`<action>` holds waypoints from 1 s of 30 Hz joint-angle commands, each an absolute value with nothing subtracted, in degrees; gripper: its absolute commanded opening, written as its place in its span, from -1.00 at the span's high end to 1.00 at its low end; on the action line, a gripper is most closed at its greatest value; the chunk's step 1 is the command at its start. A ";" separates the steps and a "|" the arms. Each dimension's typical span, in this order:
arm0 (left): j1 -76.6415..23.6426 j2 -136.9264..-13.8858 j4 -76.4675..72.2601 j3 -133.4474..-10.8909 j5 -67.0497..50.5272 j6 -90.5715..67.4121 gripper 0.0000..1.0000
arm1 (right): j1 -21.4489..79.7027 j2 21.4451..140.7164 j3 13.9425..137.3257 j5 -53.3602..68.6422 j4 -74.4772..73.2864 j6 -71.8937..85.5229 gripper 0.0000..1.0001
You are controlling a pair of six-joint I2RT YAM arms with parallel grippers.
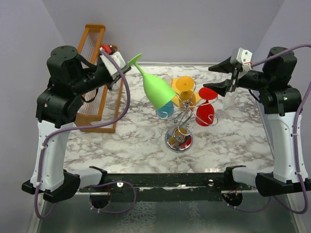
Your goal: Place the wine glass upside down on the wine glass rack
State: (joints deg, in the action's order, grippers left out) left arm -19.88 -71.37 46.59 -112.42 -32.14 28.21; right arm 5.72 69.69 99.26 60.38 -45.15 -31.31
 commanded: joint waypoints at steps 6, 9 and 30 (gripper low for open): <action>-19.84 -68.55 62.24 -111.95 -45.05 43.27 1.00 | 6.74 70.14 94.92 68.51 -46.67 -33.31 -0.17; -19.83 -67.79 64.73 -110.73 -46.95 45.93 1.00 | 7.21 70.17 94.66 69.48 -47.03 -33.43 -0.17; -19.87 -66.77 66.97 -108.90 -45.44 47.10 1.00 | 19.40 76.81 94.44 63.37 -60.91 -44.94 -0.06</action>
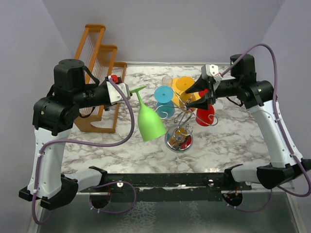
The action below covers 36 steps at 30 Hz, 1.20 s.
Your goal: Place the wine glass upside down on the wine glass rack
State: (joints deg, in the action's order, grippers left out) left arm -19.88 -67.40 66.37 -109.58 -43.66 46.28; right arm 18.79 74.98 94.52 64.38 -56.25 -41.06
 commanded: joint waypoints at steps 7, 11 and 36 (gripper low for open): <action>-19.90 -67.02 68.37 -108.96 -43.47 48.47 1.00 | 19.56 77.61 92.16 66.18 -60.38 -44.79 0.29; -19.87 -67.24 69.50 -108.53 -41.82 49.39 1.00 | 19.68 77.66 91.35 67.27 -59.05 -43.94 0.46; -20.64 -67.41 70.49 -103.31 -32.98 53.03 1.00 | 19.69 73.15 91.07 51.00 -43.08 -29.69 0.98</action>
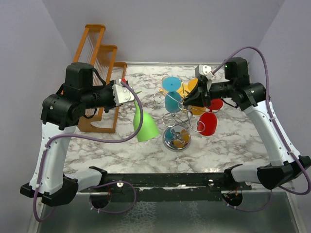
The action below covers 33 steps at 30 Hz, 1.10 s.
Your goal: Place the wine glass upside down on the wine glass rack
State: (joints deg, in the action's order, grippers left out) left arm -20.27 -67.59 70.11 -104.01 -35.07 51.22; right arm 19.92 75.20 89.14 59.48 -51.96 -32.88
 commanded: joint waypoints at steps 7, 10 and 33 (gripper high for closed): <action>-20.70 -67.18 70.32 -101.76 -31.74 53.60 1.00 | 19.69 74.43 93.36 46.59 -41.36 -28.05 0.98; -20.74 -67.15 70.22 -101.45 -32.12 53.75 1.00 | 19.69 75.55 94.58 45.17 -41.77 -28.57 0.98; -22.92 -71.54 61.21 -102.42 -21.51 59.16 1.00 | 19.67 82.63 104.40 41.47 -53.61 -35.75 0.98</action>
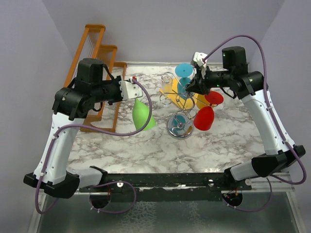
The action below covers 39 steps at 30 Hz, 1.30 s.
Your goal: Place the wine glass upside down on the wine glass rack
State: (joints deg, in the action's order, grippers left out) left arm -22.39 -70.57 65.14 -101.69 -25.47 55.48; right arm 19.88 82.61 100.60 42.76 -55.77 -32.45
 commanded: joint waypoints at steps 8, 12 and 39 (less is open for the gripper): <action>-23.50 -74.95 58.43 -104.66 -23.59 69.39 1.00 | 19.69 83.37 104.58 39.61 -53.96 -35.69 0.94; -24.61 -77.60 57.38 -106.51 -24.68 75.28 1.00 | 19.69 83.79 104.69 38.91 -54.23 -35.09 0.80; -34.72 -89.30 50.96 -113.49 -29.51 94.44 1.00 | 19.66 83.92 105.79 36.48 -55.12 -33.49 0.14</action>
State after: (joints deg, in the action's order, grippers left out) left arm -33.52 -88.12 53.04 -111.13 -25.41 91.72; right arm 19.88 83.74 103.79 38.50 -56.55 -33.28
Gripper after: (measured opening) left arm 0.021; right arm 0.416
